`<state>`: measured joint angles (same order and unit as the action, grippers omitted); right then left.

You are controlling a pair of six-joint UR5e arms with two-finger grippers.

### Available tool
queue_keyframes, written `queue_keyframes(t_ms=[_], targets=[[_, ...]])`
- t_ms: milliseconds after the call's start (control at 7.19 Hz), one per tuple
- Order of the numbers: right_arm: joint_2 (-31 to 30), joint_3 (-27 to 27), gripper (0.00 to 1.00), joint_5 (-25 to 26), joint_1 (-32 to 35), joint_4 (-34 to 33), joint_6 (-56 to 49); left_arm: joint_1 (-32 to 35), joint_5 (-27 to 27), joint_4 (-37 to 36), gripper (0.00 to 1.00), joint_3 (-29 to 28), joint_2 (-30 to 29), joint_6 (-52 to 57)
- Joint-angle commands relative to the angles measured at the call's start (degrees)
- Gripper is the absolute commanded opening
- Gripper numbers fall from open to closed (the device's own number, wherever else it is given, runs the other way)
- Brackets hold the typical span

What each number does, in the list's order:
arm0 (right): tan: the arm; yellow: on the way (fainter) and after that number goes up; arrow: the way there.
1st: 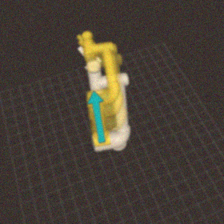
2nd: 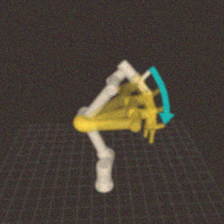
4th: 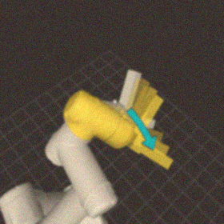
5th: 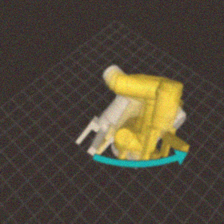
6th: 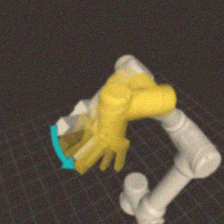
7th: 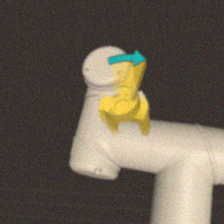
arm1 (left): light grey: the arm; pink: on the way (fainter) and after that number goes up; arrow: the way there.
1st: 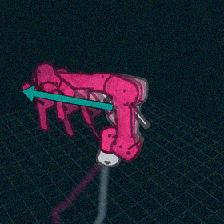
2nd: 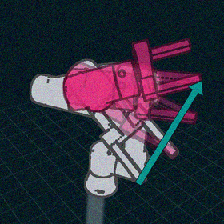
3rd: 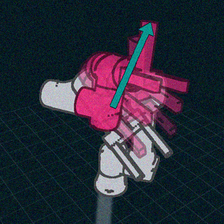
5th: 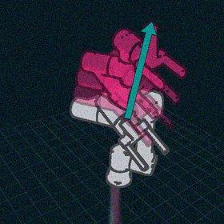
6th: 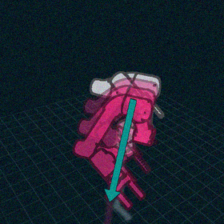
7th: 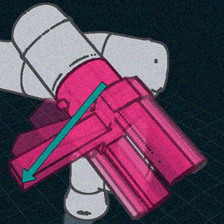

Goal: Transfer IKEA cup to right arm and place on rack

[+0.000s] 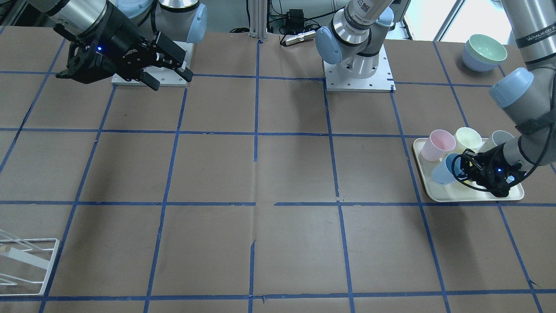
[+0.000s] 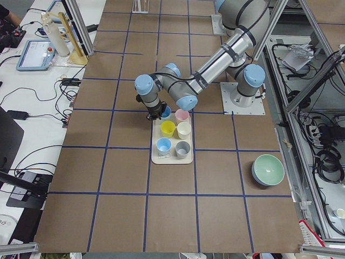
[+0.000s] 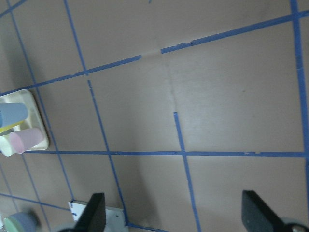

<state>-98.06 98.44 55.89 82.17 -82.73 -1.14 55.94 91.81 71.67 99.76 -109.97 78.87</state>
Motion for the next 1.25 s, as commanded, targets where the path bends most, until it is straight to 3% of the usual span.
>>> queue_keyframes(t_ms=[0,278,417,695,974,1113], targets=[[-0.03,0.17,1.0,-17.13,-0.78,1.68,-8.5,0.14,-5.28,8.96,0.0,-4.55,2.2,-5.27],[0.06,0.53,1.0,-28.32,-0.87,3.26,-12.36,0.75,-11.88,17.5,0.0,-7.12,4.4,-9.51],[0.23,0.7,1.0,-33.43,-1.05,6.75,-15.09,0.84,-19.05,23.46,0.0,-7.21,6.15,-11.79],[1.46,2.97,1.0,-35.06,-3.75,19.27,-30.16,1.28,-32.68,36.29,0.0,-7.04,9.49,-15.84],[2.43,3.25,1.0,-41.27,-5.18,30.12,-33.31,5.64,-44.89,46.84,0.0,-6.86,12.83,-16.46],[2.78,3.43,1.0,-42.0,-5.09,30.69,-33.31,8.72,-52.18,51.25,0.0,-6.25,14.24,-19.08]])
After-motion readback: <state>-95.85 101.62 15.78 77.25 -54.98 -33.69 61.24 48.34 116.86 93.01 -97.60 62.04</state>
